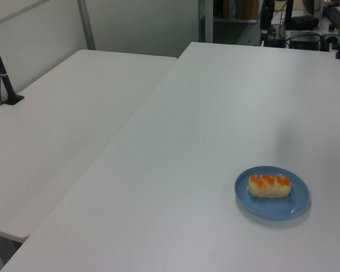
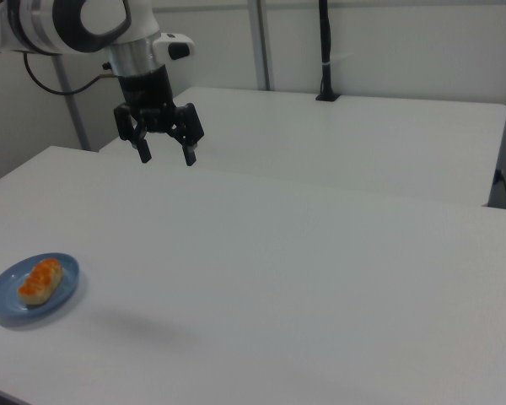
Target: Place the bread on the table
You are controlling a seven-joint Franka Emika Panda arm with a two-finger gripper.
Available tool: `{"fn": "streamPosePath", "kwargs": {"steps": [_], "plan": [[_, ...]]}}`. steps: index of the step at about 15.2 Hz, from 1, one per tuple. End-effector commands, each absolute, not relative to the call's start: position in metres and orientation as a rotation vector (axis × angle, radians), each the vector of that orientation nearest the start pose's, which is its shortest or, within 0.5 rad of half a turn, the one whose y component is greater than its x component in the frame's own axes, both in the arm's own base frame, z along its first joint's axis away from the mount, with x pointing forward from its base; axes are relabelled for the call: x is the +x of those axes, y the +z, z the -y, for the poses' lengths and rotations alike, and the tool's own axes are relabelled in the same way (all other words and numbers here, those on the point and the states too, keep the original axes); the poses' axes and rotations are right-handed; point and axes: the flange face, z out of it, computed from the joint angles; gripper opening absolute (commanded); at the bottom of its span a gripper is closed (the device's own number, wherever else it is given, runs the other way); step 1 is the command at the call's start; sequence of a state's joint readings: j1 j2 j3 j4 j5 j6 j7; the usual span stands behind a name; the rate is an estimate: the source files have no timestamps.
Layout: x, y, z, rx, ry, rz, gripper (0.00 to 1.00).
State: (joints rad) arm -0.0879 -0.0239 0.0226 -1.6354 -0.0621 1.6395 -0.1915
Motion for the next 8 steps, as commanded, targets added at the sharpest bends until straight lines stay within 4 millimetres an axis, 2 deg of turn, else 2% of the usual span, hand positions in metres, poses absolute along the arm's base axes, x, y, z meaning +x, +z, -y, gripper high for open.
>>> {"fn": "streamPosePath", "kwargs": {"steps": [1, 5, 8], "plan": [[0.548, 0.612, 0.044, -3.197, 0.001, 0.268, 1.0], [0.546, 0.608, 0.044, -3.185, 0.038, 0.417, 1.0], [0.536, 0.604, 0.036, -3.186, 0.175, 0.452, 1.0]]}}
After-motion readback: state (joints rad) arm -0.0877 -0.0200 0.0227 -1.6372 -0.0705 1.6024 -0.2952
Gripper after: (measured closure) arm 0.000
